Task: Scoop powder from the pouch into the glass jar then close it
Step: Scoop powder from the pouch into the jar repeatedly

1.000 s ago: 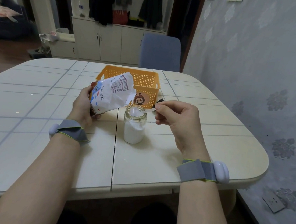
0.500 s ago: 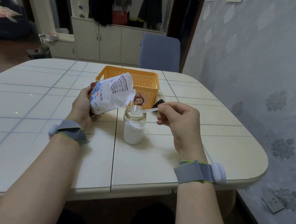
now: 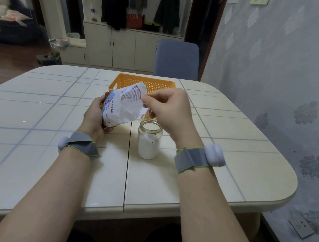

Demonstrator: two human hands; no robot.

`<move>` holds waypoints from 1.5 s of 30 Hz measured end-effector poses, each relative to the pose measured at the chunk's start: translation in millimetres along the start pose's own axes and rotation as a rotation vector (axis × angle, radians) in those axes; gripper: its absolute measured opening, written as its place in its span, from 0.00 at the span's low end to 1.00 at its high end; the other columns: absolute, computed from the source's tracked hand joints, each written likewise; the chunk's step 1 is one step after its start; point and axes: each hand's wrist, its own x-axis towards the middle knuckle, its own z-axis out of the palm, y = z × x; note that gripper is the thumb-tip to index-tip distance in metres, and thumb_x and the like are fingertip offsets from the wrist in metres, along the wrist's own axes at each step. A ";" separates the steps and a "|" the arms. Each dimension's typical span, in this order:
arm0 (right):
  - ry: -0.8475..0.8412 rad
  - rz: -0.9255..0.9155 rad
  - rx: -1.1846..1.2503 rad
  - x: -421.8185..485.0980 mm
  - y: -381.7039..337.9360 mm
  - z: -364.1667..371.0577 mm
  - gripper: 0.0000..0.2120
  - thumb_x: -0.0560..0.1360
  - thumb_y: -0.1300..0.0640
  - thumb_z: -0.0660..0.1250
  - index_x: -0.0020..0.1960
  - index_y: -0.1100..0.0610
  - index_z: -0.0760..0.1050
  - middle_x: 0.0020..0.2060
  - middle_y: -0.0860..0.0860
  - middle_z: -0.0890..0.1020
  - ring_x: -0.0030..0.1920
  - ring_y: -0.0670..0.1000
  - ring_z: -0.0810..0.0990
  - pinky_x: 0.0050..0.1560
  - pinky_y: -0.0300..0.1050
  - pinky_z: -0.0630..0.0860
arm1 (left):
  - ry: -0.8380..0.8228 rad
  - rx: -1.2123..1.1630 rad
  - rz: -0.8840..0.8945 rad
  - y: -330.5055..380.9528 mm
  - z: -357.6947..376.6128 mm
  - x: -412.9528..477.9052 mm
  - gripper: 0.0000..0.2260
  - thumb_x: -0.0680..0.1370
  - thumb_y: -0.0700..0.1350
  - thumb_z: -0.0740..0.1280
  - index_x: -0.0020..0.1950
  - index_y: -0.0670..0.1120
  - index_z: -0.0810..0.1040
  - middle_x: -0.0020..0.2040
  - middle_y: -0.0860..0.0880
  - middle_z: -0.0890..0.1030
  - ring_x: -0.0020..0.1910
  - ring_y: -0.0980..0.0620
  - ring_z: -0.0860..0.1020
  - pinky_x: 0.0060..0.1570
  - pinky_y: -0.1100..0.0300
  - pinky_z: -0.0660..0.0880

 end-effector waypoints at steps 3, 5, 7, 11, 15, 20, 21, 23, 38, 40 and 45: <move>-0.046 -0.112 -0.275 9.7 -3.5 23.1 0.06 0.75 0.55 0.72 0.43 0.53 0.87 0.38 0.47 0.86 0.42 0.50 0.83 0.45 0.51 0.81 | 0.004 -0.010 -0.005 0.1 1.5 -0.8 0.14 0.75 0.62 0.67 0.47 0.52 0.80 0.34 0.52 0.79 0.23 0.51 0.73 0.22 0.66 0.64; -0.075 -0.166 -0.474 14.6 -7.2 33.8 0.08 0.77 0.51 0.69 0.45 0.51 0.86 0.43 0.47 0.86 0.47 0.53 0.82 0.45 0.51 0.80 | 0.007 -0.026 -0.024 0.9 3.7 -1.7 0.13 0.75 0.61 0.67 0.43 0.52 0.79 0.32 0.52 0.78 0.23 0.51 0.73 0.23 0.66 0.62; -0.115 -0.186 -0.613 17.9 -8.7 40.6 0.10 0.79 0.48 0.66 0.47 0.49 0.85 0.48 0.47 0.85 0.50 0.55 0.81 0.45 0.49 0.78 | 0.017 -0.033 -0.027 0.9 3.0 0.1 0.13 0.75 0.61 0.67 0.41 0.52 0.79 0.32 0.53 0.78 0.23 0.50 0.72 0.24 0.66 0.61; -0.179 -0.176 -0.680 18.1 -9.3 47.2 0.10 0.77 0.52 0.64 0.42 0.48 0.83 0.48 0.46 0.84 0.49 0.56 0.80 0.47 0.50 0.78 | 0.023 -0.036 -0.031 -0.7 1.5 3.6 0.14 0.75 0.62 0.65 0.43 0.52 0.79 0.32 0.53 0.79 0.24 0.50 0.73 0.23 0.66 0.62; -0.254 -0.066 -0.622 20.1 -8.3 44.9 0.15 0.75 0.57 0.63 0.30 0.50 0.77 0.34 0.47 0.80 0.42 0.55 0.78 0.39 0.47 0.75 | 0.017 -0.028 -0.040 -1.3 2.3 3.6 0.14 0.76 0.61 0.64 0.42 0.52 0.79 0.32 0.53 0.79 0.24 0.50 0.73 0.23 0.66 0.63; -0.210 0.120 -0.478 25.7 -0.1 45.9 0.22 0.73 0.58 0.63 0.20 0.54 0.68 0.21 0.46 0.66 0.33 0.56 0.68 0.38 0.48 0.67 | 0.048 -0.006 -0.031 -1.2 2.6 4.6 0.13 0.75 0.61 0.66 0.46 0.52 0.80 0.35 0.53 0.82 0.28 0.50 0.75 0.25 0.65 0.66; -0.192 0.155 -0.428 26.2 1.7 47.0 0.21 0.72 0.56 0.64 0.21 0.54 0.68 0.21 0.47 0.69 0.32 0.57 0.71 0.41 0.49 0.70 | 0.054 -0.002 -0.031 -0.4 2.7 4.4 0.13 0.74 0.61 0.66 0.46 0.52 0.80 0.34 0.53 0.82 0.28 0.50 0.76 0.25 0.65 0.66; -0.149 0.213 -0.331 26.0 3.9 45.6 0.16 0.70 0.53 0.65 0.26 0.58 0.73 0.29 0.53 0.82 0.38 0.60 0.81 0.45 0.52 0.78 | 0.062 0.000 -0.029 0.0 3.5 4.1 0.13 0.74 0.61 0.67 0.45 0.52 0.80 0.33 0.53 0.81 0.28 0.50 0.75 0.26 0.64 0.66; 0.212 0.399 0.134 3.1 18.1 -1.8 0.14 0.74 0.59 0.70 0.37 0.70 0.79 0.28 0.54 0.72 0.24 0.47 0.65 0.21 0.34 0.60 | 0.035 0.002 -0.026 0.0 0.5 6.1 0.14 0.71 0.63 0.68 0.45 0.53 0.79 0.34 0.52 0.78 0.27 0.49 0.73 0.23 0.66 0.66; 0.215 0.419 0.163 -0.9 20.0 -5.4 0.12 0.76 0.59 0.70 0.38 0.66 0.81 0.25 0.49 0.73 0.18 0.42 0.65 0.21 0.32 0.60 | 0.038 -0.004 -0.029 -0.4 1.5 4.7 0.14 0.73 0.62 0.67 0.45 0.52 0.79 0.34 0.52 0.79 0.28 0.49 0.74 0.23 0.65 0.66; 0.208 0.437 0.247 -4.6 20.7 -12.5 0.13 0.77 0.60 0.70 0.35 0.60 0.79 0.27 0.47 0.74 0.23 0.41 0.70 0.25 0.32 0.62 | 0.060 -0.017 -0.014 0.2 3.9 -1.1 0.12 0.77 0.60 0.65 0.43 0.52 0.79 0.32 0.54 0.79 0.25 0.51 0.75 0.24 0.66 0.66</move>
